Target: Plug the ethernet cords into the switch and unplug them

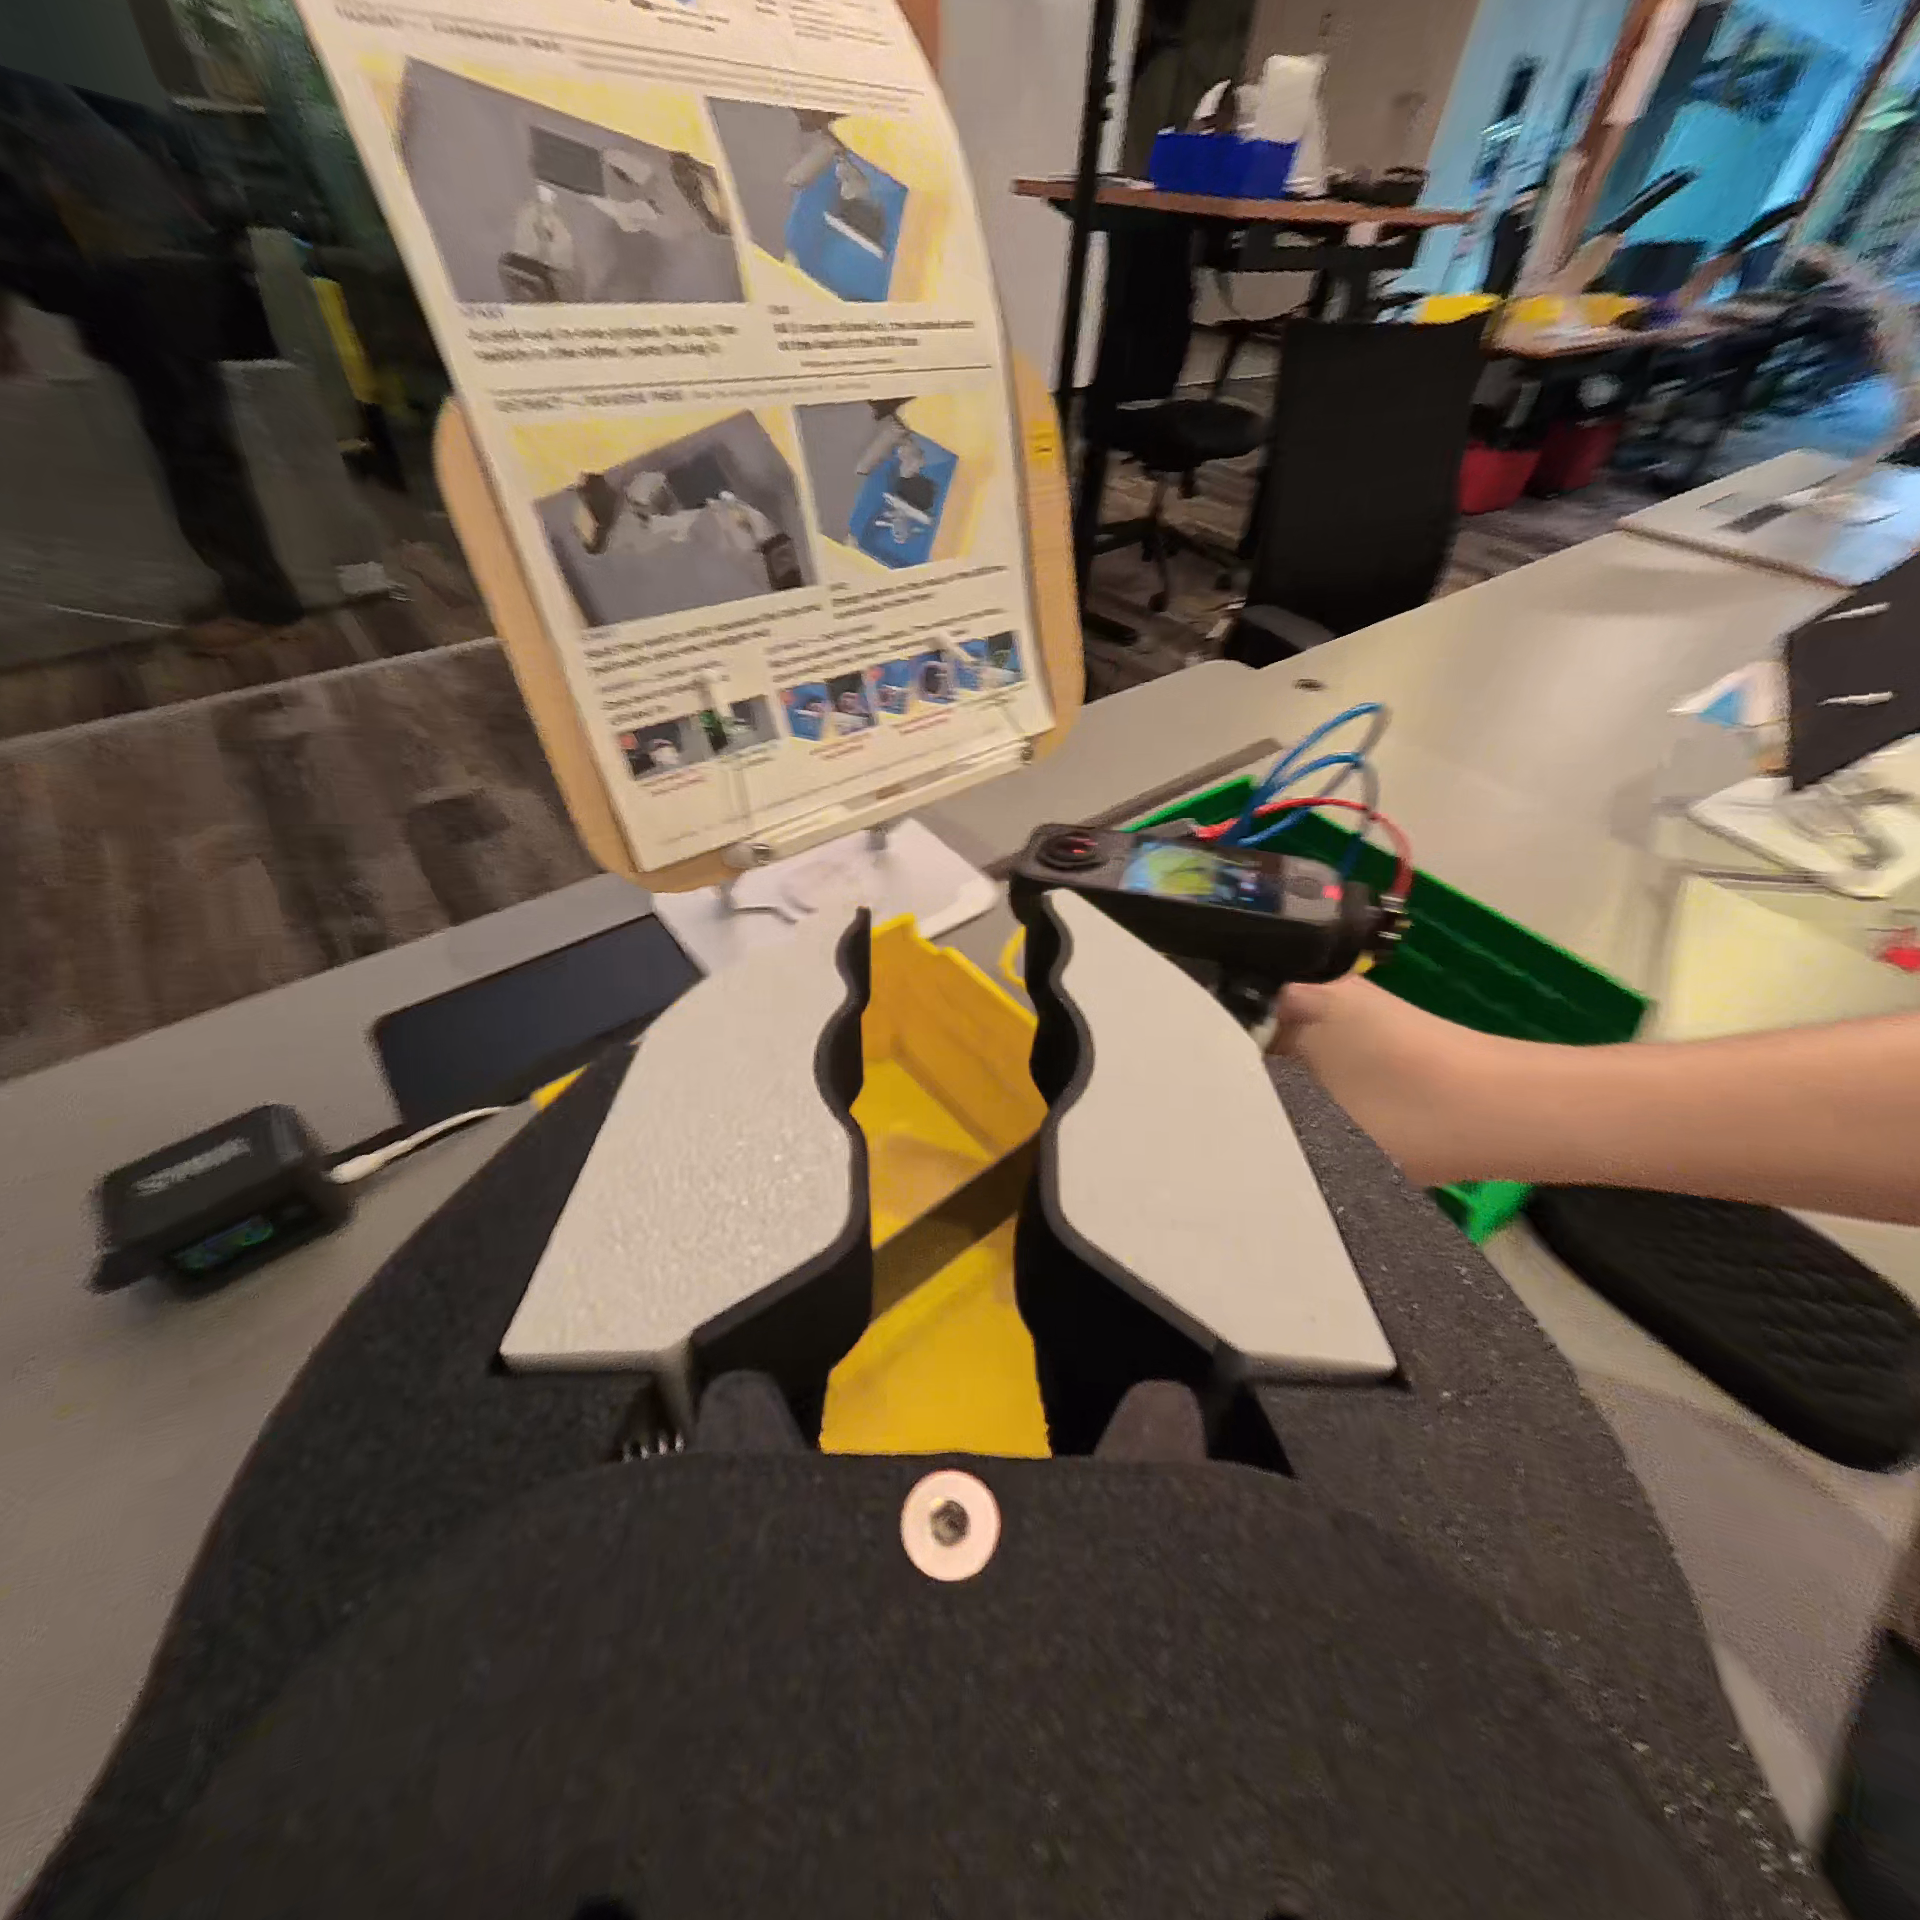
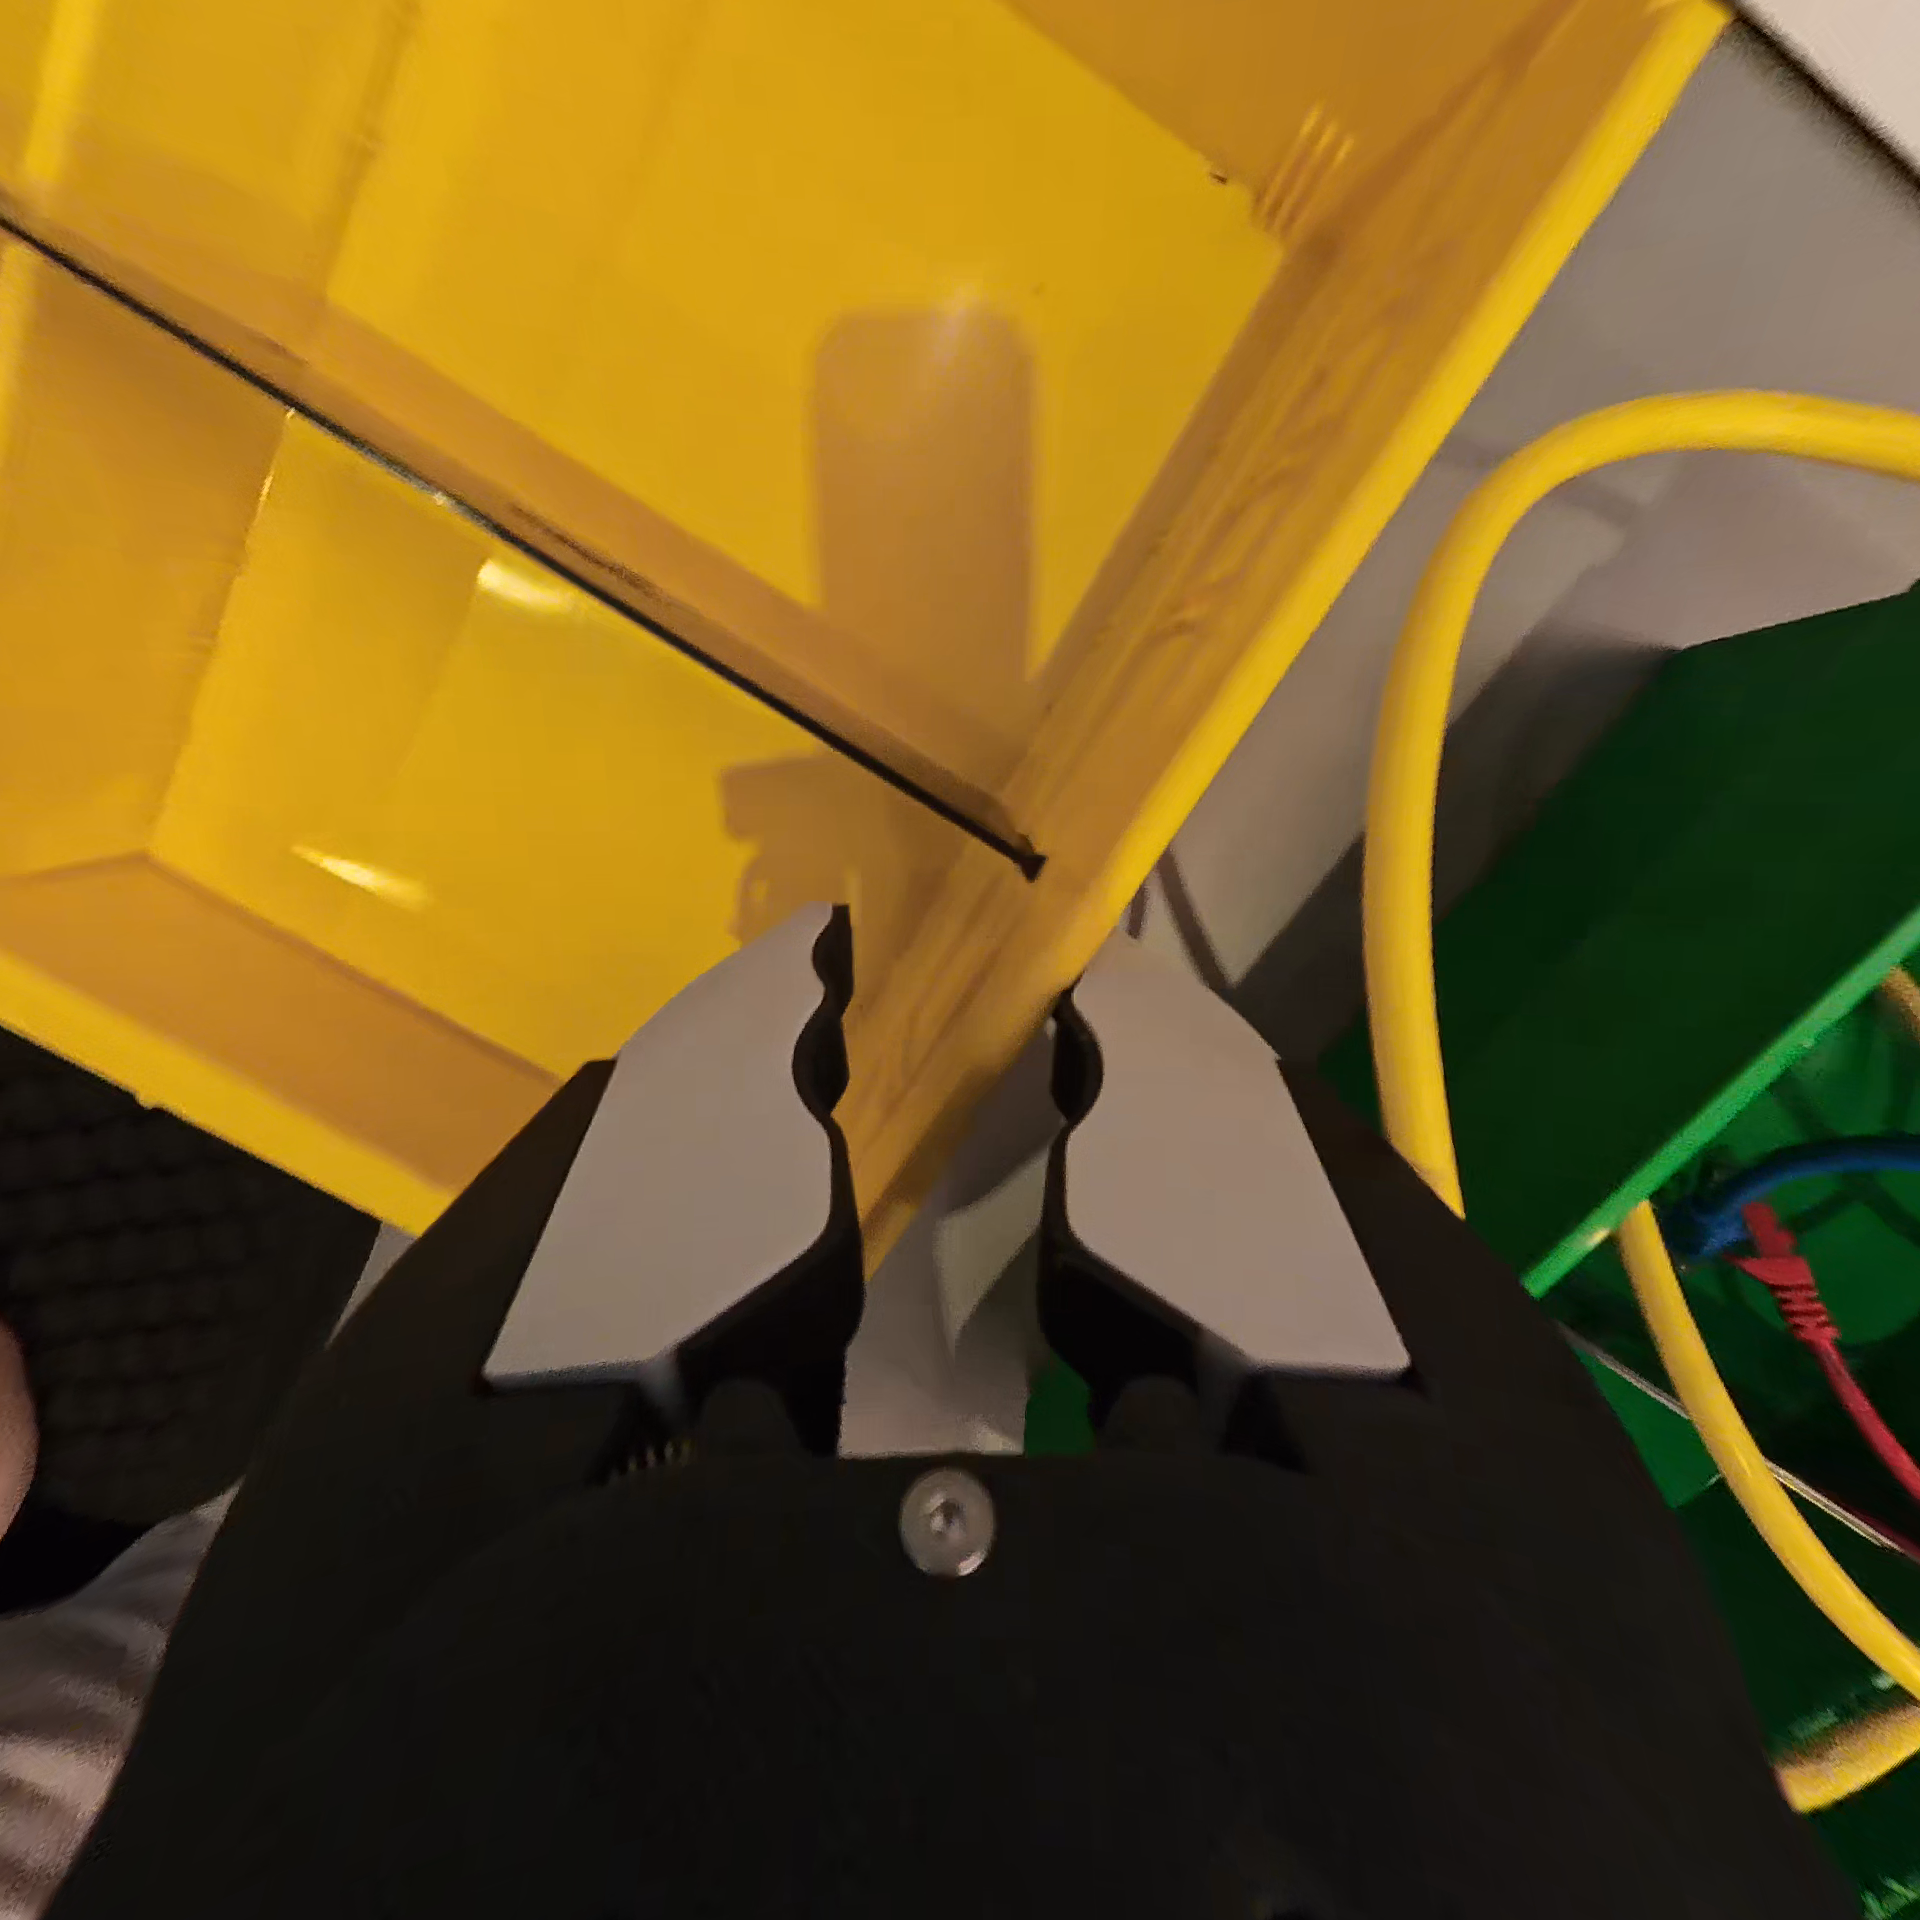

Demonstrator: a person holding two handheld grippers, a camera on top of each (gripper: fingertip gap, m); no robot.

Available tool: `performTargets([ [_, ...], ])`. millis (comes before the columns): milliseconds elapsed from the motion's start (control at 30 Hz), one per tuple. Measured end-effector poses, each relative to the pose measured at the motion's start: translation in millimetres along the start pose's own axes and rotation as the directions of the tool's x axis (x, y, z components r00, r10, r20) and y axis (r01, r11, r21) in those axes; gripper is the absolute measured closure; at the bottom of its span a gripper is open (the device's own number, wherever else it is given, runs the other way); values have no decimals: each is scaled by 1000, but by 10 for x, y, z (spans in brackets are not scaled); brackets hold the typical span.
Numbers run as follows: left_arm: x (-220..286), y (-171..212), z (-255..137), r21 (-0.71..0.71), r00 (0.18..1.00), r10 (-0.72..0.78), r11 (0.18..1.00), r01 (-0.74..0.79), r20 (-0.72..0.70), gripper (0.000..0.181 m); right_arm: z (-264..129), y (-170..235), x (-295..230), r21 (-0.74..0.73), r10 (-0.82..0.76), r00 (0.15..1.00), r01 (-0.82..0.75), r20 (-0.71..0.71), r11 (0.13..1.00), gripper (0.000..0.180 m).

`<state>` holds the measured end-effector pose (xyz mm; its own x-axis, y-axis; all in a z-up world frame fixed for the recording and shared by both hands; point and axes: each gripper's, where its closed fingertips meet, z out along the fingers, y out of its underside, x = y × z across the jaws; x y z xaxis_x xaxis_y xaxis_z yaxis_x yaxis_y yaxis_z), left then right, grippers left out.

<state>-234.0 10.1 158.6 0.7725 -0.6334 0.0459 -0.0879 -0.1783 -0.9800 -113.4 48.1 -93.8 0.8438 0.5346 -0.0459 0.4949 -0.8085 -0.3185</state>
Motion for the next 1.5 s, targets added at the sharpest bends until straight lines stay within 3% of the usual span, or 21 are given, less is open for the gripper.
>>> performTargets([
  [200,-307,-13,29,-24,931,165,986,-167,326,139,28,-86,75,52,11,995,-5,-98,999,149],
  [433,-304,-35,39,-14,920,180,982,-186,347,138,-138,57,1,97,81,993,-73,-81,993,156],
  [567,-289,-11,47,-29,921,187,982,-188,341,138,-49,230,-81,-11,109,993,-109,-35,994,155],
  [733,-248,17,57,-40,929,191,981,-189,317,138,153,148,-33,-52,89,995,-91,-36,995,161],
  [967,-179,40,44,-50,942,185,983,-178,281,138,226,89,-113,-139,246,965,-232,93,963,172],
  [1167,390,-122,-18,66,990,129,989,-133,63,138,213,-117,-335,-143,254,952,-231,172,962,171],
  [1333,665,-252,-292,129,982,181,974,-187,60,141,-13,-396,-597,-111,245,918,-220,312,969,172],
  [1500,1038,-541,-839,358,987,96,933,-44,-127,144,-636,-719,-735,-45,171,906,-166,388,985,172],
])
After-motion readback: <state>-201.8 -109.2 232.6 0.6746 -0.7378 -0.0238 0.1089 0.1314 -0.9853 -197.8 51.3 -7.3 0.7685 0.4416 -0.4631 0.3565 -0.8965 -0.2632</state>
